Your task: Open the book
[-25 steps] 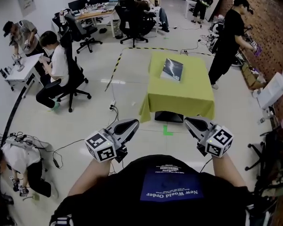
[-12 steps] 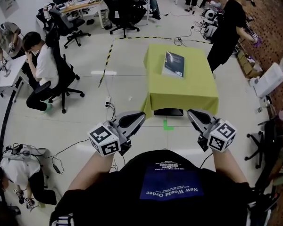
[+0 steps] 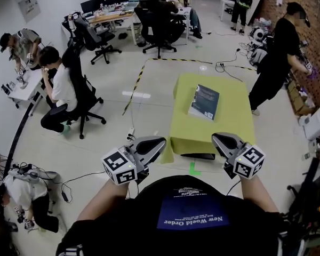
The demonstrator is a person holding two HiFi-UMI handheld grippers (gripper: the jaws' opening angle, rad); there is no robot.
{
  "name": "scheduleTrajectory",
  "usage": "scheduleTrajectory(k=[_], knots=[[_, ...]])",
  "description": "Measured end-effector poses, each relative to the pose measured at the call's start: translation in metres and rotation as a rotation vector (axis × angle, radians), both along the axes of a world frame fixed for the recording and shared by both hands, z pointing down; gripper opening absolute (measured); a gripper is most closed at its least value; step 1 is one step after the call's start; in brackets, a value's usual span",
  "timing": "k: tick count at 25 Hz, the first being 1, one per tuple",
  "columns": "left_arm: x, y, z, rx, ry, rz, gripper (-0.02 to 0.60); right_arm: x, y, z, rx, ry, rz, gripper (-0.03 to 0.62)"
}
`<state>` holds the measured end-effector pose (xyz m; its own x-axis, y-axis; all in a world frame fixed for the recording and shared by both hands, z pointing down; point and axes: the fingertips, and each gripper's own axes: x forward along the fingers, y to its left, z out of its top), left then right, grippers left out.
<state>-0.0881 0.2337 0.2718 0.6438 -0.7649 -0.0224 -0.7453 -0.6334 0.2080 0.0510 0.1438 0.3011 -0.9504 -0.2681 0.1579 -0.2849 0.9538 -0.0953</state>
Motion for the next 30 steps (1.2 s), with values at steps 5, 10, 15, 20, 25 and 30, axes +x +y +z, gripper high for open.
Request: scheduleTrajectory(k=[5,10,15,20,25,30], knots=[[0.014,-0.070,-0.015,0.000,0.051,-0.070,0.008,0.008,-0.076,-0.018,0.036,-0.013,-0.072,-0.014],[0.024,-0.119,0.001,-0.049,0.061,-0.075,0.008,0.013,-0.126,-0.004,0.013,-0.001,-0.089,-0.014],[0.010,-0.172,0.010,-0.058,0.045,-0.034,0.008,0.010,-0.165,0.009,0.017,0.032,-0.045,-0.014],[-0.023,-0.233,0.026,-0.035,0.006,0.071,0.008,-0.017,-0.206,0.022,0.019,0.054,0.048,-0.014],[-0.074,-0.300,0.041,-0.023,-0.072,0.221,0.008,-0.061,-0.248,0.031,-0.001,0.065,0.187,-0.014],[-0.108,-0.352,0.061,0.012,-0.273,0.343,0.008,-0.102,-0.274,0.045,-0.033,0.096,0.253,-0.014]])
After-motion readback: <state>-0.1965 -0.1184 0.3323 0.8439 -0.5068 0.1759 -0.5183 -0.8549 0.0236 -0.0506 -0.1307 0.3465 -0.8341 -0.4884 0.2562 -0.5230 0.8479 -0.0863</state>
